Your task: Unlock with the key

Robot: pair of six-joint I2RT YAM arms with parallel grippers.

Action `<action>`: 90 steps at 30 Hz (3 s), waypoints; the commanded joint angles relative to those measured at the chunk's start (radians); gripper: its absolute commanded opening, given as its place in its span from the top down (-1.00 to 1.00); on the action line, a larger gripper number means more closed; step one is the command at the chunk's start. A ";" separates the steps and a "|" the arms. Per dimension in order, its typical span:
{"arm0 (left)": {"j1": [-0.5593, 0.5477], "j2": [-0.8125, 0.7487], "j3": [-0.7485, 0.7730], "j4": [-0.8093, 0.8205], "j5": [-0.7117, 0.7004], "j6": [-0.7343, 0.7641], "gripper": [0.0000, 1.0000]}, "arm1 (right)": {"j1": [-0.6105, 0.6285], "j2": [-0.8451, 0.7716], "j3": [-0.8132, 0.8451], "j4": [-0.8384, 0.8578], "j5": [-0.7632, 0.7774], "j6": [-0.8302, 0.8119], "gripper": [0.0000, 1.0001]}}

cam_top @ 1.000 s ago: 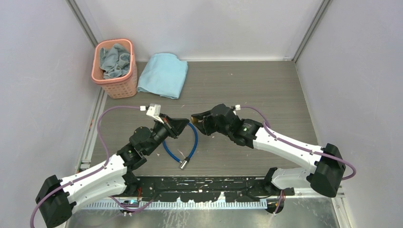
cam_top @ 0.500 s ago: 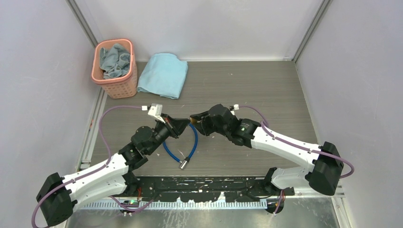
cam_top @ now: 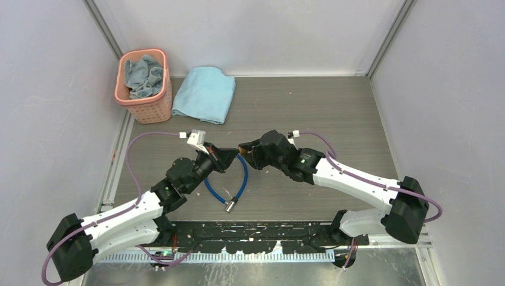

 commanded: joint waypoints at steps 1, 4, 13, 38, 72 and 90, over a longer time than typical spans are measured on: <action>-0.011 0.008 0.027 0.098 0.013 0.059 1.00 | 0.024 -0.005 0.071 0.042 -0.031 -0.016 0.98; -0.011 0.005 0.030 0.096 0.018 0.075 1.00 | 0.024 -0.004 0.078 0.034 -0.033 -0.020 0.98; -0.011 -0.048 -0.005 0.083 0.051 0.114 1.00 | 0.025 0.010 0.065 0.025 -0.069 -0.030 0.98; -0.013 -0.184 -0.175 0.129 0.044 0.180 1.00 | 0.059 0.059 0.013 0.055 -0.084 -0.021 0.98; -0.095 -0.167 -0.177 0.212 0.102 0.579 1.00 | 0.059 0.063 0.096 -0.143 -0.066 -0.076 0.98; -0.103 -0.204 -0.141 0.118 0.091 0.538 0.52 | 0.060 0.001 0.071 -0.165 -0.003 -0.129 0.98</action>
